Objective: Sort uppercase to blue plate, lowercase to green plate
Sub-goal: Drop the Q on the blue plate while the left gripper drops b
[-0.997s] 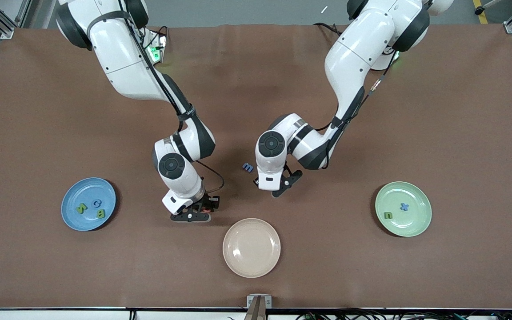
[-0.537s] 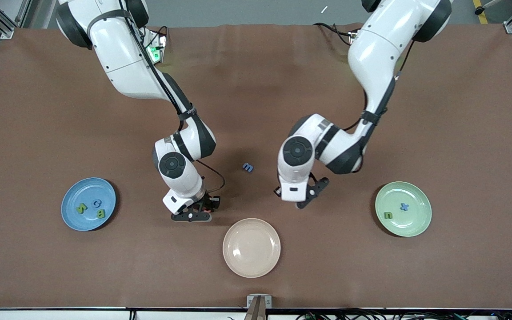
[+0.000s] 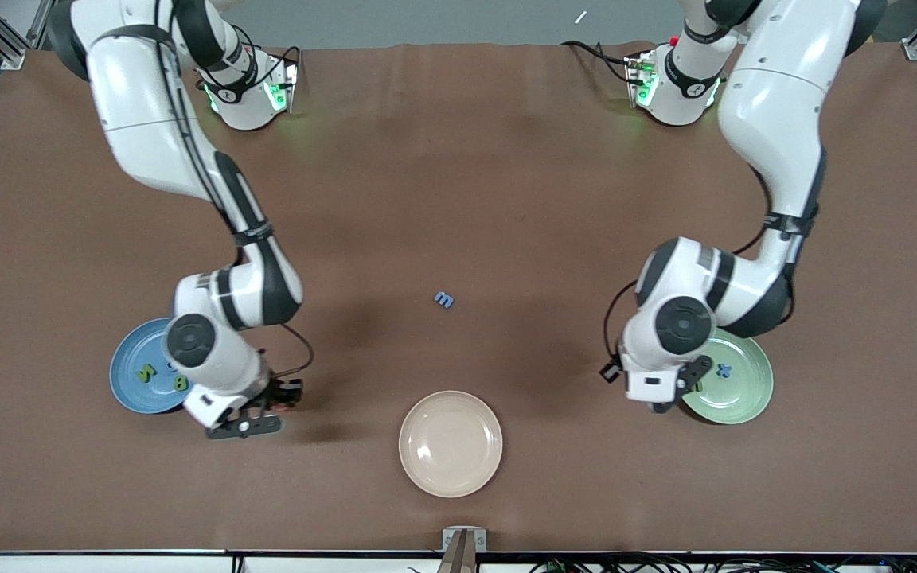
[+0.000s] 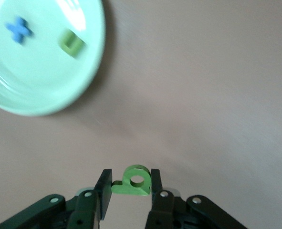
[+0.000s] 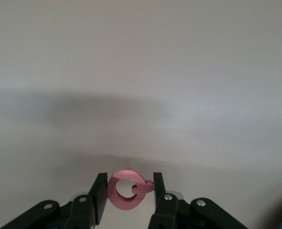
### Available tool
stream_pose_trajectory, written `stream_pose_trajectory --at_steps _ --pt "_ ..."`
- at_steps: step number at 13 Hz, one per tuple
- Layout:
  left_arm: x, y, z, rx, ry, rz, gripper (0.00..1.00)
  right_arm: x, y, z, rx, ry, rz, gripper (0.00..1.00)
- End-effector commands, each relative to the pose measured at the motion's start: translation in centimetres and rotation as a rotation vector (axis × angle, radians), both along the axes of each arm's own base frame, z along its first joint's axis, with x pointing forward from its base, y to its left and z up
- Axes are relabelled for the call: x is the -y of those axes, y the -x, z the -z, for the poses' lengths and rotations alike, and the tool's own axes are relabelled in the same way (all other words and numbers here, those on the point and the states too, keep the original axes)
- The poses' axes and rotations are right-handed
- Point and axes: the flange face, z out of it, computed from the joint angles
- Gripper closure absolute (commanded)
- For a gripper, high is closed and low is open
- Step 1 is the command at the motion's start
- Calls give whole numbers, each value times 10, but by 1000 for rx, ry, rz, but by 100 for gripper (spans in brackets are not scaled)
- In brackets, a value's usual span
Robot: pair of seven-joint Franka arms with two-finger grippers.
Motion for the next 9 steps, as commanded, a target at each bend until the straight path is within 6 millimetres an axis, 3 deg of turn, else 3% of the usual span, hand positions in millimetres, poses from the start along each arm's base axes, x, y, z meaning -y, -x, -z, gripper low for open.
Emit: stream_pose_trajectory --at_steps 1,4,9 --pt "-38 2 7 -28 -1 45 99 68 1 -27 -51 4 -110 100" --pt "-77 -4 15 -46 10 83 98 142 5 -26 -105 1 -209 99" --pt "-134 -7 29 -57 37 175 93 234 28 -9 -228 -23 -347 95"
